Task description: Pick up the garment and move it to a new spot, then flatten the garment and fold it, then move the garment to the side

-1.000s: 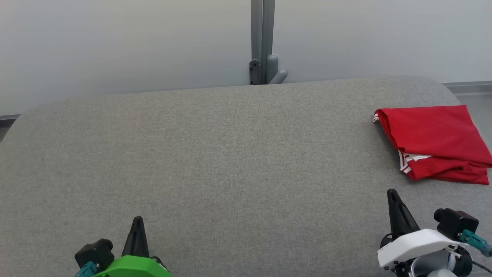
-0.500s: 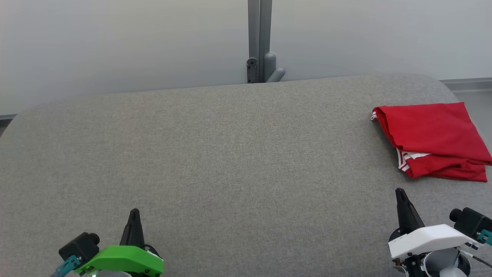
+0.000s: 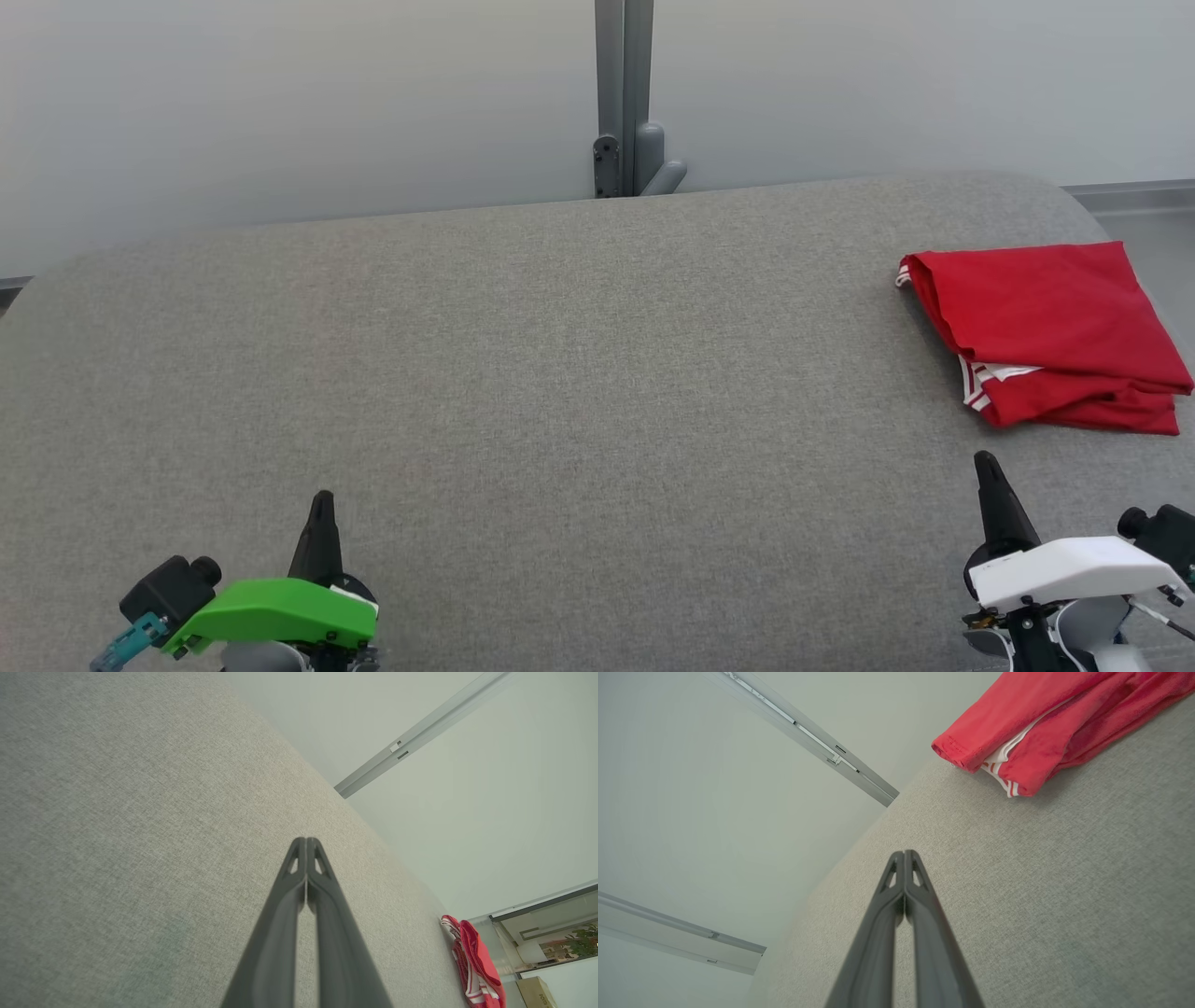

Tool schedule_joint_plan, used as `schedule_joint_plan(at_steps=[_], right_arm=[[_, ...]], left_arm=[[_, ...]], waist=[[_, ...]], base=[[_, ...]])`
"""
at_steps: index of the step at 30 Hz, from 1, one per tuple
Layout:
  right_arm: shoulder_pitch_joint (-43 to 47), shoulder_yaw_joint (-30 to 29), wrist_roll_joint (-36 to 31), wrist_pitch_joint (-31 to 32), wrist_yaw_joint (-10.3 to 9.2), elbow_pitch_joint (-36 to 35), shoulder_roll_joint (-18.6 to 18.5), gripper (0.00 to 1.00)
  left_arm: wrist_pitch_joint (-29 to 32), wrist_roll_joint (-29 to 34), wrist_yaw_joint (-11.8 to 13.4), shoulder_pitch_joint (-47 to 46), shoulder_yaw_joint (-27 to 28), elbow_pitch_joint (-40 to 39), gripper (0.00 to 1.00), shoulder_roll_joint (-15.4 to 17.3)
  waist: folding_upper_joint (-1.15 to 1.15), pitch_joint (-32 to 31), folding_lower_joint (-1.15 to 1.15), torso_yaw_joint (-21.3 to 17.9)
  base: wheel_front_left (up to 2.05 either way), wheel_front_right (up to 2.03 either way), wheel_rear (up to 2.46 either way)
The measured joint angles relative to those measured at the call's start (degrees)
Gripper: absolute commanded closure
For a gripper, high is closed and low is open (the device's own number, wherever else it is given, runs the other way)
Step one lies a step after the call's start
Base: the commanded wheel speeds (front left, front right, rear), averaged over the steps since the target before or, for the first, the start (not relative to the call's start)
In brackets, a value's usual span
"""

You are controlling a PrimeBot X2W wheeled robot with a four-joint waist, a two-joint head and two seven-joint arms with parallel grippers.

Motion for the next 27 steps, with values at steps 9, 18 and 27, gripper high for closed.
schedule_joint_plan(at_steps=[9, 18, 27], right_arm=[[-0.5, -1.1, 6.3, 1.4, -0.03, 0.1, 0.0, 1.00], [-1.1, -2.1, 11.9, 2.8, -0.03, 0.1, 0.0, 1.00], [-1.3, -3.1, 17.7, 4.2, -0.04, 0.2, 0.0, 1.00]], left_arm=[[1.4, -6.0, -1.0, -1.1, 0.7, -0.1, 1.00, 0.0], [2.8, -11.7, -1.8, -2.0, 1.4, -0.2, 1.00, 0.0], [4.2, -17.0, -2.5, -2.9, 2.1, -0.3, 1.00, 0.0]], waist=[[0.00, 0.3, 0.00, -0.3], [-0.01, 0.5, 0.00, -0.6], [-0.01, 0.8, 0.00, -0.9]], base=[[0.00, 0.00, 0.00], [0.00, 0.00, 0.00], [0.00, 0.00, 0.00]])
